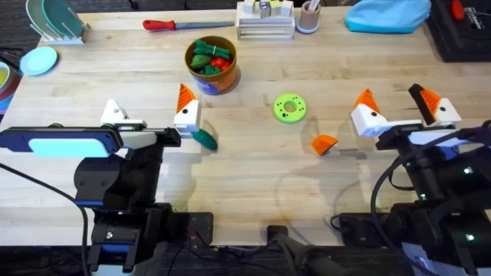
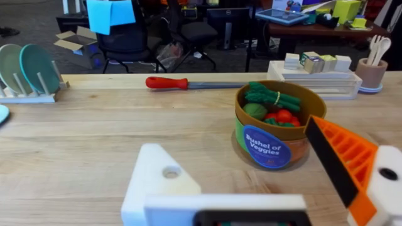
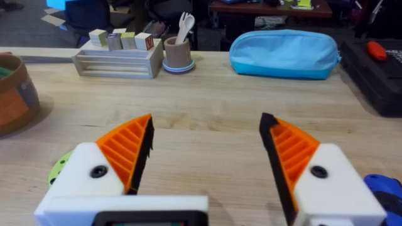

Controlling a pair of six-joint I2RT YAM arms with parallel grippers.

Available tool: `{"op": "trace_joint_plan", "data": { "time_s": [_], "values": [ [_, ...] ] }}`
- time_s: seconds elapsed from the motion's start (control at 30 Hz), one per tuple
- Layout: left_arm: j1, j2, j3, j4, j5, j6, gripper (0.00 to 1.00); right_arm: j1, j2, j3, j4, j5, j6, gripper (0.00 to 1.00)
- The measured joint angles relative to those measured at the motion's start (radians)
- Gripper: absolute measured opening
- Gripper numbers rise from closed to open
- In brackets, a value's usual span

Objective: Pick up the gripper from the table and insert it into the empty holder that is missing its gripper. Then pick up a screw, insert it into the mounting hole, and use the screwdriver to tighten it. Finally, clean up the table by picking up the vegetable and placing it into the bucket.

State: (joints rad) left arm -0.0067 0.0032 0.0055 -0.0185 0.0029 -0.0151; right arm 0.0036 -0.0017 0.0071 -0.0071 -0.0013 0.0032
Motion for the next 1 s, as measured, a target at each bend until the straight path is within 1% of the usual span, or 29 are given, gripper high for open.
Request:
{"op": "trace_joint_plan", "data": {
  "time_s": [0.5,0.6,0.67,0.7,0.73,0.77,0.83,0.9,1.0],
  "values": [
    [0.0,0.0,0.0,0.001,-0.004,0.0,0.992,0.0,0.0,0.003,-0.022,0.005,-0.004,0.991],
    [0.0,0.0,0.005,-0.017,-0.003,-0.001,0.993,0.0,0.0,0.023,-0.068,0.009,0.028,0.991],
    [0.0,0.0,0.033,-0.089,-0.003,-0.003,0.993,0.0,0.001,0.067,-0.17,0.004,0.067,0.991],
    [0.0,0.003,0.062,-0.144,-0.004,-0.004,0.993,0.0,0.002,0.103,-0.271,0.004,0.086,0.991],
    [0.0,0.009,0.097,-0.195,-0.004,-0.005,0.993,0.0,0.002,0.121,-0.335,0.002,0.101,0.991],
    [0.0,0.021,0.152,-0.26,-0.007,-0.005,0.993,0.0,0.005,0.148,-0.415,-0.005,0.117,0.991],
    [0.0,0.054,0.267,-0.366,-0.023,-0.008,0.993,0.0,0.023,0.212,-0.524,-0.019,0.137,0.992],
    [0.0,0.107,0.39,-0.466,-0.042,-0.009,0.993,0.0,0.052,0.293,-0.603,-0.029,0.149,0.991],
    [0.0,0.234,0.57,-0.621,-0.068,-0.024,0.992,0.0,0.115,0.431,-0.687,-0.04,0.156,0.991]
  ]
}}
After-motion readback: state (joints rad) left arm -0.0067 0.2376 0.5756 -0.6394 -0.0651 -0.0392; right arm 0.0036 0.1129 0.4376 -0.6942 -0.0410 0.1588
